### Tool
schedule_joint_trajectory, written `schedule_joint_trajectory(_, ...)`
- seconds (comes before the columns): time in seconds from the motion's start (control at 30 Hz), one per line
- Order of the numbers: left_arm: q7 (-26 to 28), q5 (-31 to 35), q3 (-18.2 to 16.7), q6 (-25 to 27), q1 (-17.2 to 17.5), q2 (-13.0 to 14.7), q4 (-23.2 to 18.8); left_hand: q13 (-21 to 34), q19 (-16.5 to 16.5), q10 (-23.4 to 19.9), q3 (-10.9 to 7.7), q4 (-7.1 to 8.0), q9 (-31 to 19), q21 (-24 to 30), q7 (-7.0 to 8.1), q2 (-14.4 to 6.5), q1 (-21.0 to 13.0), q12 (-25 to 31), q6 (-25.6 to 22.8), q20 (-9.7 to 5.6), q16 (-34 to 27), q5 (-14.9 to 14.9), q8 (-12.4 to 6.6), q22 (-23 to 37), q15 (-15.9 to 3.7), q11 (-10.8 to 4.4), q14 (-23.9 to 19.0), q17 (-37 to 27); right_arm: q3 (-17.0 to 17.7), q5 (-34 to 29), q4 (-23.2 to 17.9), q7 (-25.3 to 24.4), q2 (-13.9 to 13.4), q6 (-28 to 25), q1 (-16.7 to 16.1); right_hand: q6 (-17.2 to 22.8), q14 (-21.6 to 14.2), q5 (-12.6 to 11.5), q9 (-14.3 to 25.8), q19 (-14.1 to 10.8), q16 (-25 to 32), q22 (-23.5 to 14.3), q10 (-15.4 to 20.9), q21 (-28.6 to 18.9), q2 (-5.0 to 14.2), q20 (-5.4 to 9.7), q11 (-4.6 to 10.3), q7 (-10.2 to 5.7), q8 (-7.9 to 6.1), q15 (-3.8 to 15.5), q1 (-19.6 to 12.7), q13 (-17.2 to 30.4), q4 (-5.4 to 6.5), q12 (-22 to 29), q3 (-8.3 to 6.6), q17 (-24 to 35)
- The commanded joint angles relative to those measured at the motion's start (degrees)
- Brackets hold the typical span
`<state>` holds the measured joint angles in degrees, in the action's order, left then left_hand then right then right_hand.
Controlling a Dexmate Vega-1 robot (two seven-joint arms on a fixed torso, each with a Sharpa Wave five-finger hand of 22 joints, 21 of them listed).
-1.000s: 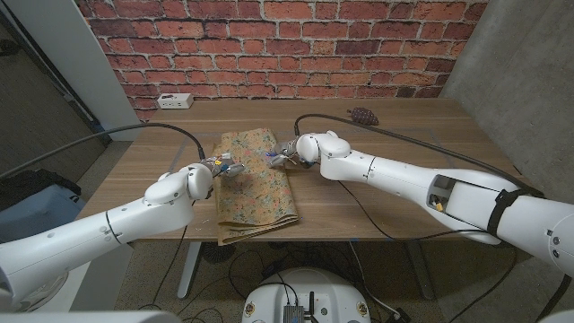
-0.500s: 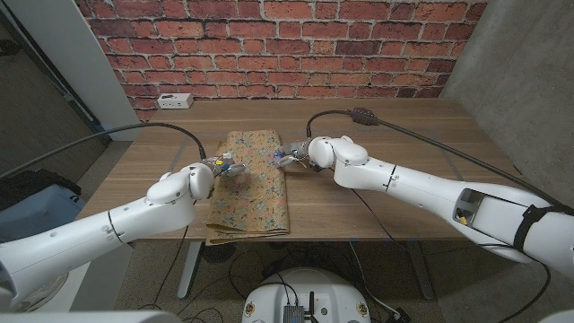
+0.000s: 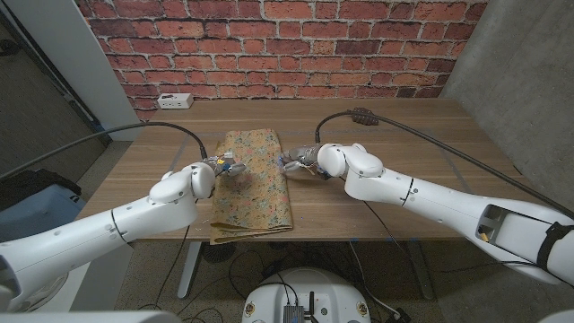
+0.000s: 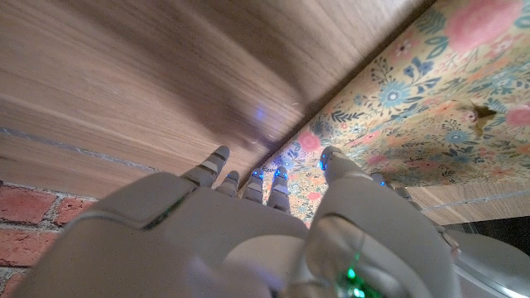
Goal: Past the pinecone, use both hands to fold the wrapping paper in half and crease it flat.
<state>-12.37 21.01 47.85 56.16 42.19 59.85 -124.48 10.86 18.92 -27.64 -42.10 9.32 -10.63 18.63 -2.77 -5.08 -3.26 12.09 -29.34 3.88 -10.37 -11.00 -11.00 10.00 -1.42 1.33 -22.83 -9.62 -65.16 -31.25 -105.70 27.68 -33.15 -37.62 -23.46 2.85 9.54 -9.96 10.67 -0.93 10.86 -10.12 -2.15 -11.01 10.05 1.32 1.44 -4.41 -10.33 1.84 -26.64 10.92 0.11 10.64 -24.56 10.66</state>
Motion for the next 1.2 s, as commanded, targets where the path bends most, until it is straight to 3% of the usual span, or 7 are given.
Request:
schedule_joint_trajectory(0.03,-0.22,0.48,0.61,0.21,-0.77,-0.34,0.15,0.15,0.49,0.15,-0.45,-0.02,-0.14,-0.23,0.09,-3.82,0.78,-0.12,0.21,0.00,0.16,-0.29,0.12,0.24,0.34,-0.05,0.11,-0.12,0.15,0.48,-0.50,2.24,-0.57,-0.38,-1.85,0.25,0.86,-0.01,0.14,0.11,0.26,0.00,0.27,-0.12,-0.29,-0.07,0.54,0.06,-0.43,1.31,-0.10,0.11,-0.39,0.54,-0.02,0.11)
schedule_joint_trajectory(0.17,-0.27,0.49,0.68,0.99,-0.93,-0.62,0.22,0.16,0.51,0.30,-0.47,0.03,-0.15,-0.33,0.09,-3.82,0.86,-0.19,0.53,0.06,0.17,-0.29,0.23,0.25,0.34,0.01,0.20,-0.13,-1.17,0.24,1.18,3.22,0.23,0.72,-1.38,0.26,0.80,-0.07,0.13,0.13,0.37,0.00,0.33,-0.19,-0.03,-0.06,2.83,0.01,-0.51,1.35,-0.17,0.10,-0.52,0.56,-0.05,0.11)
schedule_joint_trajectory(0.3,-0.20,0.21,0.63,0.74,-1.02,-0.65,0.46,0.17,0.51,0.49,-0.48,0.08,-0.15,-0.42,0.03,-3.82,0.93,-0.28,0.75,0.09,0.16,-0.30,0.28,0.26,0.46,0.04,0.23,-0.14,-2.36,-1.14,2.05,3.70,0.75,0.93,-0.96,0.16,1.04,-0.18,0.13,0.25,0.30,0.00,0.00,-0.17,0.24,0.14,3.45,-0.13,-0.50,1.57,-0.50,0.10,-0.75,0.42,-0.29,0.08)
schedule_joint_trajectory(0.47,-0.14,-0.51,0.40,-0.10,-1.27,-0.93,1.26,0.18,0.54,0.62,-0.49,0.17,-0.16,-0.54,-0.14,-3.83,1.04,-0.34,1.05,0.12,0.18,-0.30,0.34,0.27,0.54,0.04,0.40,-0.15,-5.97,-7.97,2.86,3.00,1.67,0.03,-0.50,-0.54,2.00,-0.82,0.08,0.79,0.03,0.10,-1.20,-0.09,0.41,0.61,5.51,-1.57,-0.56,2.09,-4.41,0.04,-3.81,0.13,-2.52,-0.18)
schedule_joint_trajectory(0.57,-0.14,-0.57,0.52,-0.08,-1.55,-1.17,1.59,0.19,0.54,0.76,-0.49,0.20,-0.17,-0.61,-0.18,-3.82,1.09,-0.39,1.18,0.15,0.18,-0.30,0.36,0.27,0.65,0.09,0.44,-0.16,-5.84,-8.65,3.64,3.60,2.12,0.38,-0.52,-0.71,2.57,-0.81,0.09,1.17,-0.12,0.11,-1.40,0.01,0.29,0.57,5.88,-1.73,-0.57,2.12,-5.19,0.03,-4.44,0.10,-2.83,-0.21)
schedule_joint_trajectory(0.93,-0.34,-0.58,0.93,-0.97,-2.29,-1.56,2.51,0.20,0.64,0.89,-0.51,0.31,-0.18,-0.79,-0.18,-3.85,1.25,-0.43,1.58,0.06,0.18,-0.32,0.40,0.29,0.80,0.12,0.61,-0.17,-0.66,-9.41,-0.26,-0.66,0.12,1.97,-3.72,-1.37,3.52,-0.72,0.13,1.95,-0.21,0.10,-3.25,0.13,0.21,0.57,4.48,-1.36,-0.47,1.88,-6.73,0.02,-5.57,-0.29,-3.33,-0.20)
schedule_joint_trajectory(1.2,-0.60,-0.13,1.47,-0.82,-2.97,-2.19,3.06,0.21,0.69,1.02,-0.51,0.35,-0.19,-0.88,-0.18,-3.86,1.32,-0.47,1.83,0.07,0.19,-0.33,0.42,0.30,0.89,0.06,0.74,-0.17,4.73,-7.81,-6.14,-5.91,-2.54,5.27,-8.19,-1.22,2.63,-0.45,0.18,1.44,0.38,0.07,-2.41,-0.19,-0.16,0.03,4.02,-1.31,-0.61,1.73,-6.12,0.05,-5.17,0.27,-2.66,-0.04)
